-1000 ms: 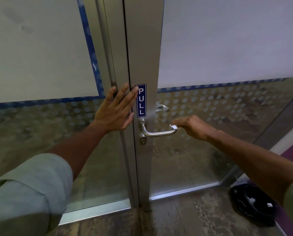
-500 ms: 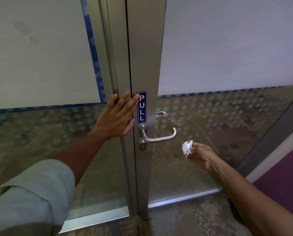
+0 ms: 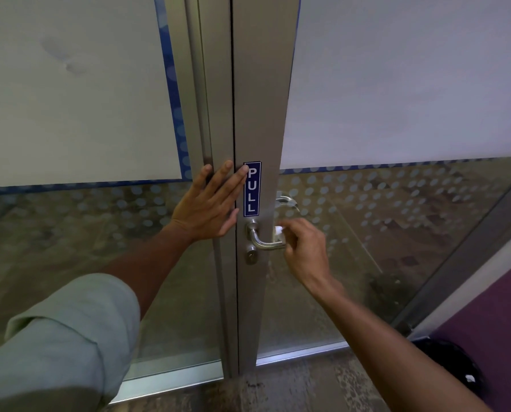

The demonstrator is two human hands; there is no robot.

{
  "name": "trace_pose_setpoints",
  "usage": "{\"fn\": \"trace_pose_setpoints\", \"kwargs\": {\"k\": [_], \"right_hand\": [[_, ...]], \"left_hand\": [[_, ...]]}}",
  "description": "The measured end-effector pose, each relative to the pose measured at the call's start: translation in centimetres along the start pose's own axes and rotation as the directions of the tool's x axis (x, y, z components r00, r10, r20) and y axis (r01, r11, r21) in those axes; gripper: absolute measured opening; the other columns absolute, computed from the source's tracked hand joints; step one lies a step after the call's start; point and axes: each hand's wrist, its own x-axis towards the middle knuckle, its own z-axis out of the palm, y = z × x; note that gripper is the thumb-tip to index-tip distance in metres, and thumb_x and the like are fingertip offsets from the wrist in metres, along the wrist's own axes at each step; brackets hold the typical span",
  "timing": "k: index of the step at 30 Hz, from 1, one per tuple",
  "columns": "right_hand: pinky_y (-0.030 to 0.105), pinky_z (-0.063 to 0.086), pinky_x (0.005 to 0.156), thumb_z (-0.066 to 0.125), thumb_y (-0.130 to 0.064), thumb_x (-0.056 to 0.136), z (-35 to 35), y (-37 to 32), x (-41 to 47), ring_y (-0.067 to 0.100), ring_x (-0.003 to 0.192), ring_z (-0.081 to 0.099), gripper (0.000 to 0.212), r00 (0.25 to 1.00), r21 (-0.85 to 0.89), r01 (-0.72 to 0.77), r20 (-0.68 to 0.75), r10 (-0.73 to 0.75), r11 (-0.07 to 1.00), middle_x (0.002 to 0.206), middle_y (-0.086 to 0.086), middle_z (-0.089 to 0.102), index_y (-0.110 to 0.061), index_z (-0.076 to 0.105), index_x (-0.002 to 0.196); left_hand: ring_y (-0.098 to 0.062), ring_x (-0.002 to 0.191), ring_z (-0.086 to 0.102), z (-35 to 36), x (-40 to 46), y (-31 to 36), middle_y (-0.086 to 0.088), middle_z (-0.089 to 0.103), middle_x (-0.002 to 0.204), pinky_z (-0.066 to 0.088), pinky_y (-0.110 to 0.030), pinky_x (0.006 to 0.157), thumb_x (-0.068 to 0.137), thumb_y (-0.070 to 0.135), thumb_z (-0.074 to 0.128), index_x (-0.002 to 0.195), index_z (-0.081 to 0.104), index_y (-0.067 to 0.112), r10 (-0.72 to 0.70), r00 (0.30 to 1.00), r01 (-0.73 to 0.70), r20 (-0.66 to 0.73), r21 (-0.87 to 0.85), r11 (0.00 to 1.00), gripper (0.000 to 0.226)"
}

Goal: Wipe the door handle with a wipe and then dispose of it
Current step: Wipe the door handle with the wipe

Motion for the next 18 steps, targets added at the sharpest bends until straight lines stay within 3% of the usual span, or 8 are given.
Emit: {"fn": "trace_pose_setpoints", "kwargs": {"k": [4, 8, 11, 15, 18], "right_hand": [[0.027, 0.054, 0.076, 0.065, 0.001, 0.085, 1.5, -1.8, 1.8, 0.017, 0.088, 0.063, 0.026, 0.995, -0.047, 0.014, 0.095, -0.010, 0.999, 0.103, 0.004, 0.066, -0.014, 0.074, 0.104], [0.036, 0.056, 0.069, 0.072, -0.007, 0.082, 3.0, -2.7, 2.8, 0.025, 0.082, 0.068, 0.020, 0.988, -0.246, 0.075, 0.146, -0.040, 0.966, 0.101, 0.006, 0.069, -0.013, 0.072, 0.100], [0.039, 0.056, 0.071, 0.067, -0.012, 0.087, 4.1, -3.0, 2.8, 0.029, 0.084, 0.066, 0.016, 0.976, -0.314, 0.044, 0.217, 0.026, 0.949, 0.106, 0.008, 0.063, -0.011, 0.066, 0.102], [0.042, 0.057, 0.076, 0.063, -0.007, 0.087, 4.9, -3.2, 2.5, 0.033, 0.089, 0.067, 0.017, 0.967, -0.276, -0.030, 0.237, 0.098, 0.961, 0.107, 0.013, 0.065, -0.009, 0.066, 0.103], [0.035, 0.053, 0.071, 0.059, -0.011, 0.089, 4.8, -3.2, 2.4, 0.033, 0.084, 0.067, 0.013, 0.960, -0.293, -0.029, 0.257, 0.108, 0.956, 0.097, 0.014, 0.068, -0.010, 0.068, 0.098]], "left_hand": [[-0.038, 0.157, 0.006, -0.1, 0.0, 0.0, -0.016, 0.010, 0.171, -0.007, -0.054, 0.127, 0.098, 0.050, 0.033, 0.162, 0.015, 0.002, 0.004, 1.000, -0.004, -0.011, -0.009, 1.000, 0.082], [-0.037, 0.157, 0.009, -0.2, 0.0, 0.0, -0.016, 0.011, 0.171, -0.006, -0.054, 0.127, 0.098, 0.050, 0.034, 0.162, 0.016, 0.002, 0.004, 1.000, -0.005, -0.018, -0.020, 1.000, 0.082], [-0.037, 0.156, 0.009, -0.2, 0.1, 0.0, -0.016, 0.014, 0.170, -0.006, -0.054, 0.127, 0.099, 0.050, 0.033, 0.163, 0.014, 0.003, 0.010, 1.000, -0.010, -0.017, -0.024, 1.000, 0.081], [-0.037, 0.156, 0.011, -0.2, 0.1, 0.0, -0.015, 0.013, 0.171, -0.007, -0.054, 0.127, 0.099, 0.049, 0.033, 0.163, 0.013, 0.002, 0.007, 1.000, -0.008, -0.030, -0.016, 1.000, 0.081], [-0.037, 0.156, 0.010, -0.3, 0.1, 0.0, -0.015, 0.016, 0.170, -0.006, -0.054, 0.127, 0.099, 0.048, 0.034, 0.162, 0.014, 0.002, 0.005, 0.999, -0.006, -0.036, -0.021, 1.000, 0.081]]}}
